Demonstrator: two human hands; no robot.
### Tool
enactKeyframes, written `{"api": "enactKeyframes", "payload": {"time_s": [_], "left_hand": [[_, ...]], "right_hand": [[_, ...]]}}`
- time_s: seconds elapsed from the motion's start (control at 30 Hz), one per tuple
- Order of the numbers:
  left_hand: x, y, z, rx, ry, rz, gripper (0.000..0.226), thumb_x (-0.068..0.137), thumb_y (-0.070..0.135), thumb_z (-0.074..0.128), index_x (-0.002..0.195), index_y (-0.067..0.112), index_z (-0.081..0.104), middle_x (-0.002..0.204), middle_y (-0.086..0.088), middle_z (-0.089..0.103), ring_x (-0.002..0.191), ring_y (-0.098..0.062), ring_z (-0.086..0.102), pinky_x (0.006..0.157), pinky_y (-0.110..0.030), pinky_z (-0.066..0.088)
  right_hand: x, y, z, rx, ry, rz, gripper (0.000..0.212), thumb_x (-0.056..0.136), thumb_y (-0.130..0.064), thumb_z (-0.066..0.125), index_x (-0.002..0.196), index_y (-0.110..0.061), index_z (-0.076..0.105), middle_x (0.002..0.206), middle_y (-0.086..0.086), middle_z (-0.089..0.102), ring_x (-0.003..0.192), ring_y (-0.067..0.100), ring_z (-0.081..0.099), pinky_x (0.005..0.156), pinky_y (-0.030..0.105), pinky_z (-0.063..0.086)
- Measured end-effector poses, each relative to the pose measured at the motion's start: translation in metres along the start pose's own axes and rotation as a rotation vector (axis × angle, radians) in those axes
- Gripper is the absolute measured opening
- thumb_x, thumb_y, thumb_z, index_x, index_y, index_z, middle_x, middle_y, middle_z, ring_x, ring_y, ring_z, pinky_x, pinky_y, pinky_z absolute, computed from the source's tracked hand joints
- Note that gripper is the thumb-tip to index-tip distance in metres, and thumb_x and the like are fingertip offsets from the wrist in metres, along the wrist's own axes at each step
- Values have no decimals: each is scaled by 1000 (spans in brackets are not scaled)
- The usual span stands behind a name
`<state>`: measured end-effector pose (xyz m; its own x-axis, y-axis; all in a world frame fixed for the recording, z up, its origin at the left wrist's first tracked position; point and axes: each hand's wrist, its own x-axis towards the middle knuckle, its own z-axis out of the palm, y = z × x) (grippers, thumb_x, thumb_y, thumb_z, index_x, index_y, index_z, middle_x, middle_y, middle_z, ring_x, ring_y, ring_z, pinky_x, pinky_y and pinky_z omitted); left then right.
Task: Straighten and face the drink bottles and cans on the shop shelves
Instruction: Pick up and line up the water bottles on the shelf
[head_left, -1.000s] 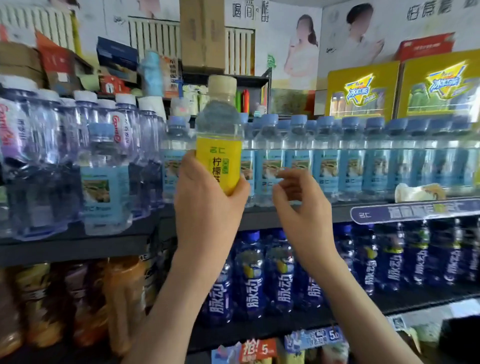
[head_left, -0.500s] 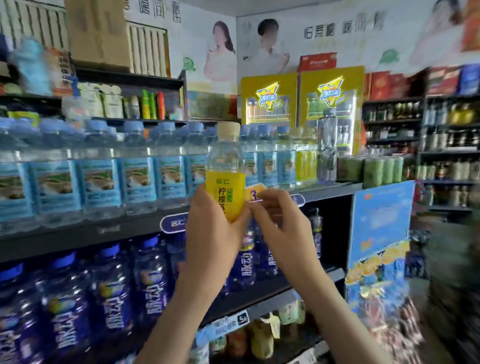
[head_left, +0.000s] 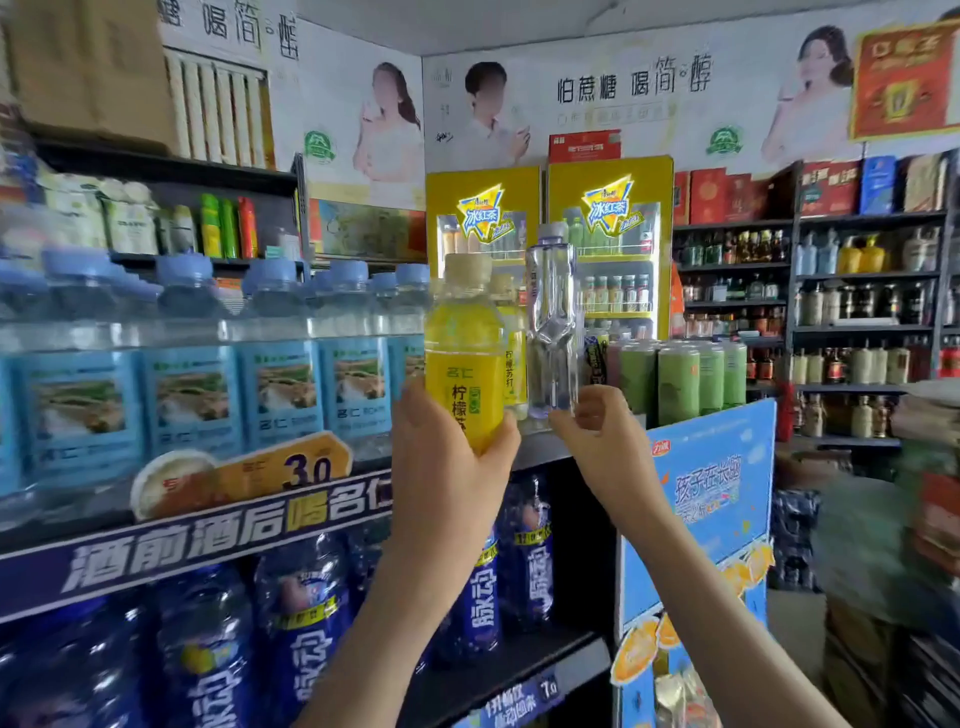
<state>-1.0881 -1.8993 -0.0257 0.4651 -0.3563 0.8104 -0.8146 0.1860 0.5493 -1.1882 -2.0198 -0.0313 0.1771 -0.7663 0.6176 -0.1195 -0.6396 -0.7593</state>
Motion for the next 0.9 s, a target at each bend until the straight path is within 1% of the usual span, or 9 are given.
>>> {"api": "enactKeyframes", "payload": {"time_s": [0.07, 0.17, 0.23, 0.3, 0.43, 0.57, 0.63, 0.73, 0.9], "left_hand": [[9, -3, 24, 4, 15, -14, 71, 78, 46, 62, 129, 2, 37, 110, -11, 53, 96, -28, 58, 80, -42, 53], [17, -2, 52, 11, 22, -20, 79, 76, 53, 56, 131, 1, 35, 114, -13, 53, 100, -30, 57, 82, -43, 52], [21, -1, 66, -1, 20, -45, 82, 75, 57, 53, 133, 3, 32, 119, -13, 52, 104, -31, 56, 85, -44, 52], [27, -1, 79, 33, 42, -67, 81, 75, 57, 54, 132, 2, 32, 118, -15, 53, 104, -32, 57, 85, -45, 51], [36, 6, 106, 131, 118, -107, 72, 81, 41, 66, 127, -6, 36, 118, -19, 51, 105, -35, 53, 89, -46, 47], [45, 15, 141, 177, 147, -163, 67, 83, 38, 68, 124, -6, 37, 115, -19, 49, 105, -36, 50, 88, -43, 45], [52, 15, 159, 194, 140, -189, 71, 84, 39, 68, 127, -7, 35, 120, -21, 49, 110, -37, 49, 91, -46, 45], [61, 17, 192, 198, 123, -208, 72, 85, 37, 68, 132, -4, 32, 123, -20, 48, 114, -35, 49, 93, -47, 46], [74, 13, 228, 231, 195, -246, 74, 84, 34, 70, 134, -4, 31, 121, -18, 51, 110, -33, 54, 87, -46, 50]], "right_hand": [[32, 15, -2, -19, -10, 22, 53, 87, -29, 66, 130, -10, 43, 113, 3, 55, 101, 15, 52, 80, 22, 36], [75, 27, -1, -22, -48, 24, 61, 86, -33, 67, 133, -9, 37, 115, 3, 50, 110, 20, 50, 80, 24, 34], [98, 32, 4, 5, -116, 29, 71, 85, -35, 69, 138, -9, 31, 127, 8, 49, 118, 24, 48, 83, 25, 35], [119, 37, 9, 17, -190, 24, 78, 82, -38, 71, 141, -9, 28, 134, 11, 49, 119, 27, 50, 85, 28, 38], [139, 46, 14, -37, -225, -57, 63, 79, -37, 74, 124, -4, 44, 113, 10, 57, 97, 23, 54, 73, 27, 37], [145, 62, -1, -12, -205, -172, 48, 78, -35, 74, 108, -7, 49, 100, 7, 58, 89, 23, 54, 67, 28, 35], [148, 68, -14, -14, -181, -219, 43, 76, -36, 75, 99, -10, 49, 92, 6, 58, 78, 20, 52, 61, 26, 34], [155, 80, -41, 23, -115, -250, 41, 75, -32, 77, 89, -14, 42, 77, -5, 47, 68, 14, 43, 51, 15, 31], [167, 101, -77, 90, -79, -261, 43, 73, -33, 76, 85, -7, 44, 72, 0, 46, 67, 19, 42, 52, 25, 31]]}}
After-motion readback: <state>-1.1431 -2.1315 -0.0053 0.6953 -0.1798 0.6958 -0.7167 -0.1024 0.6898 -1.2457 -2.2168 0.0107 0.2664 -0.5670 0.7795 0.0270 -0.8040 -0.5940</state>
